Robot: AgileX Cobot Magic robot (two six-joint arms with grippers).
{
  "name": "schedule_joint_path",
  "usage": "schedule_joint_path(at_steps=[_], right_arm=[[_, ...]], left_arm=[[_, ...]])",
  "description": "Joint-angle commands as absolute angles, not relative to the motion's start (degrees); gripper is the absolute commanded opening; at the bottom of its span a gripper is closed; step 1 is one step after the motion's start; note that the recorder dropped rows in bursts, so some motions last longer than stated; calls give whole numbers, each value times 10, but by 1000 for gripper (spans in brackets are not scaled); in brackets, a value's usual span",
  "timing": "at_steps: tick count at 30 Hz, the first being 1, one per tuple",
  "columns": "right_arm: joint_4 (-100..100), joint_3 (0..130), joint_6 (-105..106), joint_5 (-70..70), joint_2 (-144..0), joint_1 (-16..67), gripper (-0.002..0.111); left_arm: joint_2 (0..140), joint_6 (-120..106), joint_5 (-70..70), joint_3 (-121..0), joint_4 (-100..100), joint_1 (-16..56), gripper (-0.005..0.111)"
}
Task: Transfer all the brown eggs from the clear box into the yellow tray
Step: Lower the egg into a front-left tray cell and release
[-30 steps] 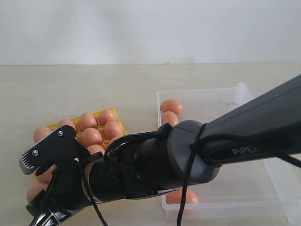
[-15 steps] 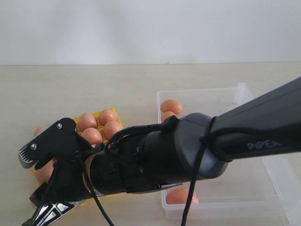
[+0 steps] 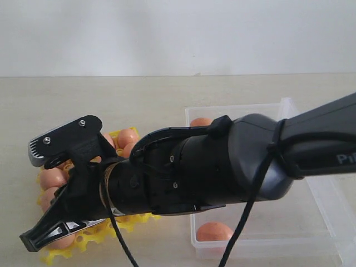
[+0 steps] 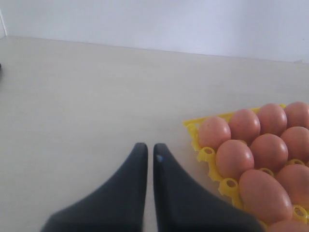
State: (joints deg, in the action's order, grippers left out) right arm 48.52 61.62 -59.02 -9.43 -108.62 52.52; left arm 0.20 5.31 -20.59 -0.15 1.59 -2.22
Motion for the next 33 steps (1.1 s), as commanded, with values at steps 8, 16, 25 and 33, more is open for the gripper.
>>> schedule_joint_path(at_steps=[8,16,25,33], right_arm=[[486,616,-594,5,-1079,580,0],[486,616,-563,36,-1092,604,0],[487,616,-559,10,-1139,604,0],[484,616,-568,18,-1132,605,0]], left_arm=[[0,49,-204,0,15,-24,4],[0,49,-204,0,15,-24,4],[0,49,-204,0,15,-24,4],[0,49,-204,0,15,-24,4]])
